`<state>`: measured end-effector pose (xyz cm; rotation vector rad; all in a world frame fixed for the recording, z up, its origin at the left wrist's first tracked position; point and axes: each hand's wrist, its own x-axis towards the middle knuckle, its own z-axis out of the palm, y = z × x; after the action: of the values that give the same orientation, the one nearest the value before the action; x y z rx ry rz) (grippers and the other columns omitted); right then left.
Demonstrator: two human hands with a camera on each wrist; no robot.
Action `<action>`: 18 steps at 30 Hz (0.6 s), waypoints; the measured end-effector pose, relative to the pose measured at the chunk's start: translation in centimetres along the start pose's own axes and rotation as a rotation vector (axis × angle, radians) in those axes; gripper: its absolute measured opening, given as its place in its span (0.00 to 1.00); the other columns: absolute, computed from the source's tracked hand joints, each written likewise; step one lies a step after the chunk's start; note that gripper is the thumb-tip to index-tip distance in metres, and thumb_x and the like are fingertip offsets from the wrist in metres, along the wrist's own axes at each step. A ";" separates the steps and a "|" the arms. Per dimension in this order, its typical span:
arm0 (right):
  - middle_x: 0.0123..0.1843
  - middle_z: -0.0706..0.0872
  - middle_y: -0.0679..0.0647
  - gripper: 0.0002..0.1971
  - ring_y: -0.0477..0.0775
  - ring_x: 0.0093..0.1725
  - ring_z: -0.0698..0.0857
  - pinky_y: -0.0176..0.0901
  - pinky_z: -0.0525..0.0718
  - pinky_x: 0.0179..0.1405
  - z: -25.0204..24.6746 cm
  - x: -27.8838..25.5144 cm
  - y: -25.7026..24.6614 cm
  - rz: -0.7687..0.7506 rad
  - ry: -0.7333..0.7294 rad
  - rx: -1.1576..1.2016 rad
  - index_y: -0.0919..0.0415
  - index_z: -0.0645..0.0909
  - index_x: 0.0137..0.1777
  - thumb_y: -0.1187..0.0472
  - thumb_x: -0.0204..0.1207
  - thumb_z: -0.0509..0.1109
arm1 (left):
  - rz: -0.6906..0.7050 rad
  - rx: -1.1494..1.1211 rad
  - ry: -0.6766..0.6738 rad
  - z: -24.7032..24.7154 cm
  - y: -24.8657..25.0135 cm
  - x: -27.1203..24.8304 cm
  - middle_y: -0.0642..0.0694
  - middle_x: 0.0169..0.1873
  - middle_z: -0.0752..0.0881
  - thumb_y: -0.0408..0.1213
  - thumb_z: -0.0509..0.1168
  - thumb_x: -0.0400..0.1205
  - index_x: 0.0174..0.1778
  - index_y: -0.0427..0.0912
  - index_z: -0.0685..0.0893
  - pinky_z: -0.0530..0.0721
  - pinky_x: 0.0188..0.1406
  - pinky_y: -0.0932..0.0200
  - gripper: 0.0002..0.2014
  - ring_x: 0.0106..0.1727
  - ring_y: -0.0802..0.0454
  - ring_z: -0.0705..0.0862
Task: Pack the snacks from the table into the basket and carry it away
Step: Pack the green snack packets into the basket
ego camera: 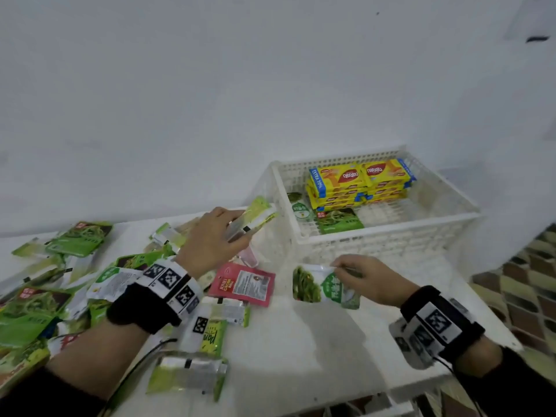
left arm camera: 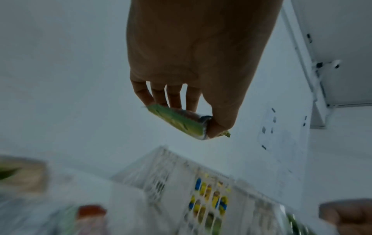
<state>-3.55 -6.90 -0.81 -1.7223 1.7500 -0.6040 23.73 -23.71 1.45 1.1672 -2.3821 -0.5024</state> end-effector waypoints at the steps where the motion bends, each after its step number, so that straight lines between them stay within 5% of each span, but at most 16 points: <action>1: 0.42 0.85 0.51 0.09 0.42 0.39 0.81 0.30 0.74 0.38 -2.2 0.6 -0.3 -0.041 0.039 -0.003 0.58 0.83 0.49 0.59 0.84 0.62 | 0.021 -0.008 0.001 -0.5 1.5 1.3 0.52 0.52 0.82 0.54 0.65 0.76 0.69 0.52 0.80 0.79 0.56 0.49 0.25 0.54 0.54 0.78; 4: 0.39 0.84 0.43 0.08 0.41 0.40 0.83 0.30 0.80 0.39 -8.8 3.2 -0.9 -0.088 0.173 0.052 0.52 0.84 0.47 0.57 0.84 0.63 | 0.056 -0.113 0.023 -1.4 5.7 5.1 0.51 0.49 0.81 0.49 0.67 0.78 0.66 0.51 0.82 0.84 0.44 0.55 0.20 0.51 0.53 0.81; 7: 0.41 0.83 0.54 0.12 0.53 0.37 0.82 0.43 0.85 0.34 -13.6 7.4 -0.4 -0.020 0.236 0.031 0.61 0.84 0.48 0.56 0.84 0.62 | 0.028 -0.175 0.062 -1.3 9.1 8.7 0.50 0.45 0.80 0.42 0.68 0.80 0.60 0.44 0.84 0.88 0.32 0.55 0.14 0.43 0.48 0.86; 9: 0.38 0.82 0.52 0.13 0.51 0.33 0.77 0.36 0.75 0.30 -15.0 10.7 0.2 0.059 0.167 -0.132 0.63 0.82 0.45 0.56 0.85 0.62 | -0.009 -0.145 0.064 -0.3 9.9 11.0 0.48 0.48 0.80 0.45 0.68 0.79 0.60 0.44 0.84 0.89 0.37 0.48 0.15 0.45 0.48 0.86; 11: 0.30 0.75 0.46 0.14 0.49 0.29 0.70 0.39 0.69 0.31 -14.9 14.3 0.8 0.136 0.049 -0.251 0.63 0.78 0.37 0.60 0.83 0.61 | -0.074 -0.097 0.048 0.7 10.0 12.9 0.47 0.52 0.80 0.49 0.68 0.78 0.61 0.47 0.83 0.88 0.44 0.45 0.18 0.46 0.49 0.85; 15: 0.26 0.73 0.52 0.18 0.48 0.23 0.69 0.39 0.69 0.25 -12.4 21.0 1.9 0.239 -0.146 -0.425 0.61 0.73 0.28 0.60 0.82 0.64 | -0.185 -0.066 0.027 2.1 9.6 14.8 0.49 0.50 0.80 0.53 0.67 0.75 0.57 0.48 0.84 0.89 0.41 0.44 0.18 0.37 0.52 0.88; 18: 0.29 0.74 0.52 0.13 0.47 0.24 0.68 0.35 0.66 0.21 -11.2 23.3 0.8 0.150 -0.297 -0.577 0.66 0.82 0.48 0.56 0.85 0.62 | -0.226 -0.054 0.042 2.6 9.0 15.2 0.48 0.44 0.84 0.50 0.68 0.75 0.51 0.45 0.86 0.89 0.38 0.44 0.14 0.32 0.52 0.88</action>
<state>-11.29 -31.01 4.31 -1.8969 1.9192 0.2453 8.18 -30.41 7.14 1.4161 -2.1997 -0.6046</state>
